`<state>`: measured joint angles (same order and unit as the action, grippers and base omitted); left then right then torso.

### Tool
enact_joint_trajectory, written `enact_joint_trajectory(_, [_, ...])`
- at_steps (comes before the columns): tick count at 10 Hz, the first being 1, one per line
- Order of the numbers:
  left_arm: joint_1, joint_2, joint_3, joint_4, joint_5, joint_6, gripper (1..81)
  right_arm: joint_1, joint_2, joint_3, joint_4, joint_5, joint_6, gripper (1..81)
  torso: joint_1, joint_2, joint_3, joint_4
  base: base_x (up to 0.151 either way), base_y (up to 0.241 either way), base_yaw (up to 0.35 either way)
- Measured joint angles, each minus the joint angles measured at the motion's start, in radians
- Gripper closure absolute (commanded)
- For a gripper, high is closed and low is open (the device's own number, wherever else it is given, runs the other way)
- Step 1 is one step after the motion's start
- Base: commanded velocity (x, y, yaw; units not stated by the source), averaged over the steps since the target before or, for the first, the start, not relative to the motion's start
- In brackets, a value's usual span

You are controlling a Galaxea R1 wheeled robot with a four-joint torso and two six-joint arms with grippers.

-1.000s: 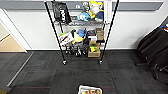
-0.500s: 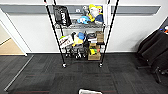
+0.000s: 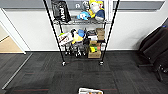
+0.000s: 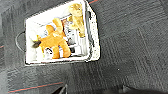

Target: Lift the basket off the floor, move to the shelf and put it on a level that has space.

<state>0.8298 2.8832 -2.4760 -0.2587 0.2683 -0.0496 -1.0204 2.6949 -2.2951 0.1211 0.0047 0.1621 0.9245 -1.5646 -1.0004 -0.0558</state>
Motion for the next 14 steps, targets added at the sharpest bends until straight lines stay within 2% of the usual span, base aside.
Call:
enact_joint_trajectory(2, [-0.017,-0.004,-0.001,-0.001,0.006,0.0,1.0,0.027,-0.009,0.003,0.007,-0.001,0.0,1.0,0.043,-0.068,-0.063,0.0,0.0,0.0,0.0])
enact_joint_trajectory(4, [-0.032,-0.003,-0.001,-0.001,0.027,0.0,1.0,0.061,-0.008,0.005,0.01,-0.016,0.0,1.0,0.08,-0.125,-0.089,0.0,0.0,0.0,0.0])
enact_joint_trajectory(14, [-0.081,-0.005,-0.006,-0.002,0.058,0.0,1.0,0.136,-0.007,0.009,0.024,-0.077,0.002,1.0,0.282,-0.448,-0.103,0.0,0.0,0.0,0.0])
